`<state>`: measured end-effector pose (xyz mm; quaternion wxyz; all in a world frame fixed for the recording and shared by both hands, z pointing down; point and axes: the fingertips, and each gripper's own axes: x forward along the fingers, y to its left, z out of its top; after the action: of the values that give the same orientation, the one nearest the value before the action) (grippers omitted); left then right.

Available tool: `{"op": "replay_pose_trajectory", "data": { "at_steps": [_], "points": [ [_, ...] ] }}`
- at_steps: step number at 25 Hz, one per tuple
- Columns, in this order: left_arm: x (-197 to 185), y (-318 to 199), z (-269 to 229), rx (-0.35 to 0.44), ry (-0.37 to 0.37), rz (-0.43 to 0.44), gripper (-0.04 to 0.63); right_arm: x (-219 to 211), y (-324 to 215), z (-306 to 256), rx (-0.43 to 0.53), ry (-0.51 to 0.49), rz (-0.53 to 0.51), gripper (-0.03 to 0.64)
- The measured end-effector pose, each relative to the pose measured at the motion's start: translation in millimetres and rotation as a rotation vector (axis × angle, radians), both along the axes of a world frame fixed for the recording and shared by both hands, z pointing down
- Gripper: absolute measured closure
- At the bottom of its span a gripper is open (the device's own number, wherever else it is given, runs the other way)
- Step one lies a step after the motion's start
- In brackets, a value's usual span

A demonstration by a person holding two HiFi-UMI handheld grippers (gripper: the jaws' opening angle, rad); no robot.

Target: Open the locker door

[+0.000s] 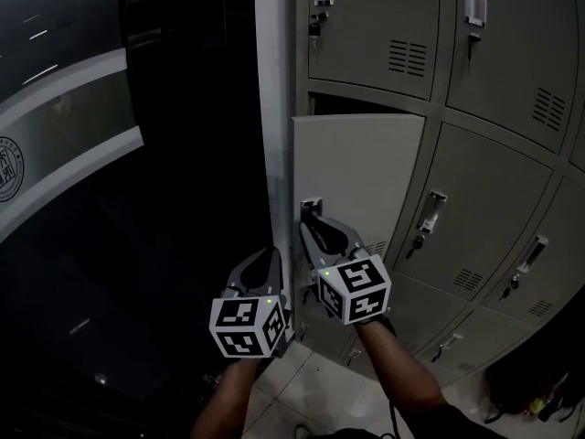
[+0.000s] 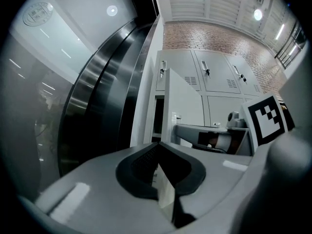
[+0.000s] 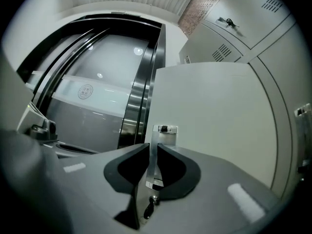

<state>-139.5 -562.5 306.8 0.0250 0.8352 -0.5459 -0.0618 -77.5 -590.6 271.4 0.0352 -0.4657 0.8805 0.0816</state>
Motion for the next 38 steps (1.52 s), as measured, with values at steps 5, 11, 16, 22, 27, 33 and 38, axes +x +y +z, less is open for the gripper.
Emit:
{"op": "replay_pose_trajectory", "data": {
  "at_steps": [5,11,16,22,27,33,38],
  "points": [
    [8.9,13.0,3.4,-0.007,0.001,0.003,0.591,9.6,23.8,0.7,0.010,-0.006,-0.009,0.578],
    [23.4,38.6,4.0,-0.012,0.009,-0.001,0.591,23.7,50.8,1.3,0.009,-0.018,-0.018,0.588],
    [39.2,60.3,1.7,0.000,0.012,-0.001,0.591,36.8,70.6,0.6,0.014,-0.022,-0.016,0.594],
    [53.8,86.3,4.8,-0.007,-0.003,0.004,0.591,56.7,96.4,-4.9,0.035,-0.028,0.011,0.595],
    [60.9,104.7,7.2,-0.011,-0.011,0.000,0.591,69.9,117.0,-3.8,0.036,-0.034,0.020,0.597],
    [72.1,136.7,3.8,-0.007,-0.012,-0.014,0.591,80.3,149.4,4.8,0.013,-0.035,0.012,0.595],
    [84.7,167.5,8.2,-0.015,-0.020,-0.013,0.591,88.9,185.2,15.3,0.012,-0.004,0.020,0.595]
  ]
}}
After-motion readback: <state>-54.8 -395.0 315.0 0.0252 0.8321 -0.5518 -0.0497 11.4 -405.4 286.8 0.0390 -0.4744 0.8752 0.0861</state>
